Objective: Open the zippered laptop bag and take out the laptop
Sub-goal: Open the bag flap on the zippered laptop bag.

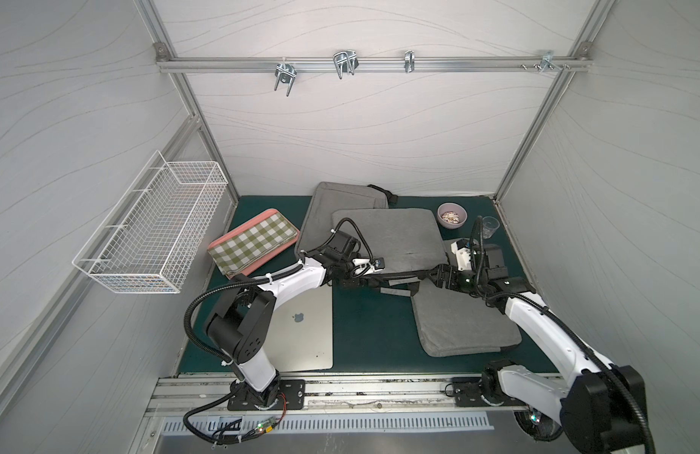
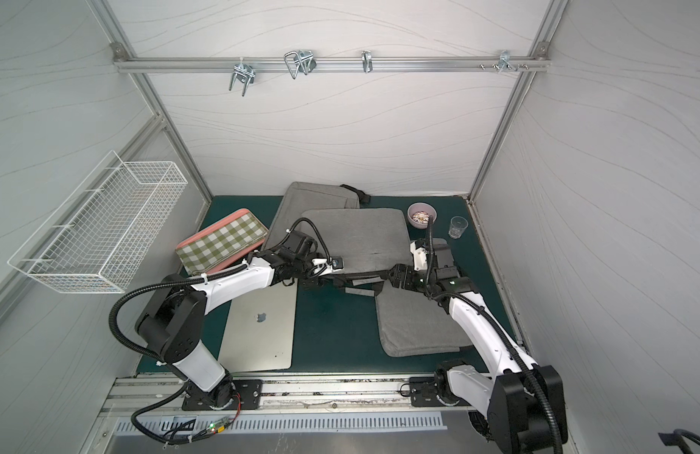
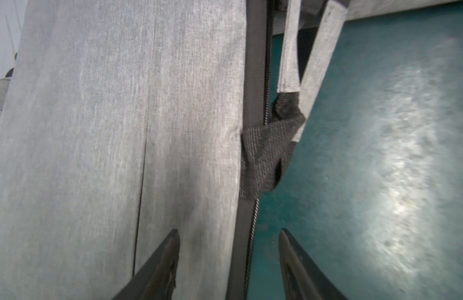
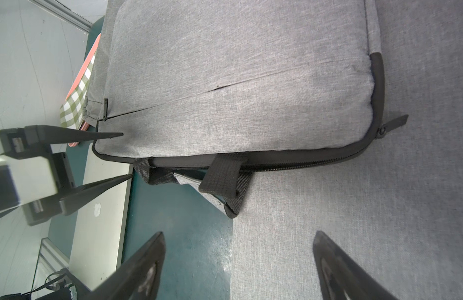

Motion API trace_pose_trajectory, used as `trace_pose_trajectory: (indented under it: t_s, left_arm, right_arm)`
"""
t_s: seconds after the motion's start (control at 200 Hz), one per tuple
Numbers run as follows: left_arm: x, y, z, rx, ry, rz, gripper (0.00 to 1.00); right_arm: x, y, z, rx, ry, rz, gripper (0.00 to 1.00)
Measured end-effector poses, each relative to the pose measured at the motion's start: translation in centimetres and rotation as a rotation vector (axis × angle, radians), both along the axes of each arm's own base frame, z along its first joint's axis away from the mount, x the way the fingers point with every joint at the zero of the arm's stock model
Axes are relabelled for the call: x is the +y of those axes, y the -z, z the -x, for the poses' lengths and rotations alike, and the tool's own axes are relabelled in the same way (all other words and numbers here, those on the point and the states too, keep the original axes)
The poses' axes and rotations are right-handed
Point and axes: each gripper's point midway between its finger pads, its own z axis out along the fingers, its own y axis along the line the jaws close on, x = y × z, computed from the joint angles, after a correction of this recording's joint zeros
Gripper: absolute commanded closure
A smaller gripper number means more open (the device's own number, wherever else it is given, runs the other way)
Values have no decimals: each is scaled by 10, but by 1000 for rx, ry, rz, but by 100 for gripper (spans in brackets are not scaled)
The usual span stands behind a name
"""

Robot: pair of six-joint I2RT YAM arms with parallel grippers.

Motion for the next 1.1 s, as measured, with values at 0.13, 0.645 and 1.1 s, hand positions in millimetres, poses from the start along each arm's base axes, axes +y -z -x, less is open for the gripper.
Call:
trace_pose_trajectory:
  t_s: [0.13,0.645,1.1]
  left_arm:
    - [-3,3,-8,-37,-26,-17,44]
    - [-5,-3,-16,-11,-148,53,47]
    - [-10,-12,-24,3,-176,66,52]
  right_arm:
    - [0,0,0,0,1,1,11]
    - [-4,8,3,21,13,4,12]
    - [-5,10,4,25,15,1,12]
